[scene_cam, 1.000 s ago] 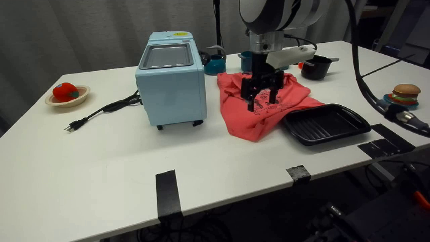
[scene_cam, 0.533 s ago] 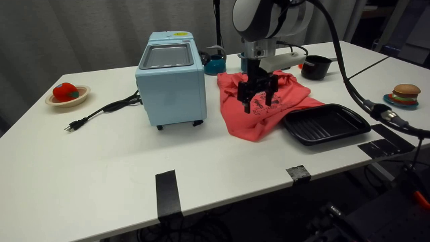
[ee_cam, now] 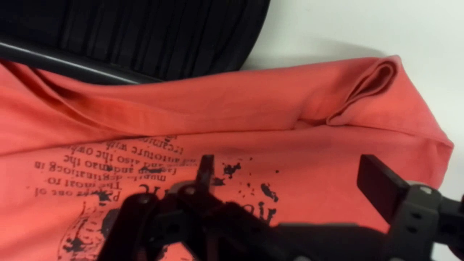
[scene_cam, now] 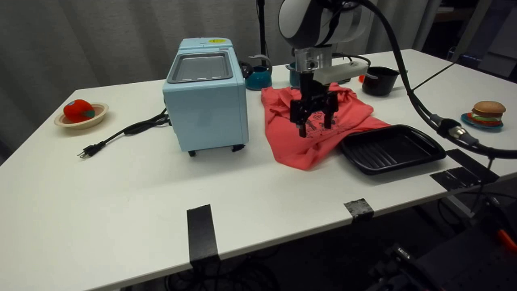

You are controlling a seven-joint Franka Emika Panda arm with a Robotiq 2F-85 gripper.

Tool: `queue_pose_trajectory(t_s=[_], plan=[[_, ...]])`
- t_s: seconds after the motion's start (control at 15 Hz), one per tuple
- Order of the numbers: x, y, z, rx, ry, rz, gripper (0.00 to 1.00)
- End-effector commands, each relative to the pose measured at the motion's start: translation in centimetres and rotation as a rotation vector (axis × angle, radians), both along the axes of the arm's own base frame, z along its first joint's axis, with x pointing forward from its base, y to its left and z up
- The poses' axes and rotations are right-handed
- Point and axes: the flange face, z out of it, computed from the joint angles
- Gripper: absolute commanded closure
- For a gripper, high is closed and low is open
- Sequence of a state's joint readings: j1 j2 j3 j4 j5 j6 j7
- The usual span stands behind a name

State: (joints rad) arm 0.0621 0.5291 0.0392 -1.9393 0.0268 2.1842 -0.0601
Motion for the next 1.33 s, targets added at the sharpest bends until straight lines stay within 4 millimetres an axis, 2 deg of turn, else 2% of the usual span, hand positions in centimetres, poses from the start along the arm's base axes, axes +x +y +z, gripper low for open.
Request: queue_pose_trajectory(t_s=[0.0,0.47,1.13,1.2,1.27], plan=[[0.1,-0.1,0.1,-0.001,0.003,-0.002,0.00],[0.1,0.1,-0.1,-0.018,0.000,0.006,0.00],[-3.8,3.9,-4.3,0.005,-0.027,0.095,0.00],[-4.0,4.0,-4.4,0.003,-0.033,0.095,0.21],[-4.1,3.9,-4.6,0.000,-0.040,0.094,0.27]])
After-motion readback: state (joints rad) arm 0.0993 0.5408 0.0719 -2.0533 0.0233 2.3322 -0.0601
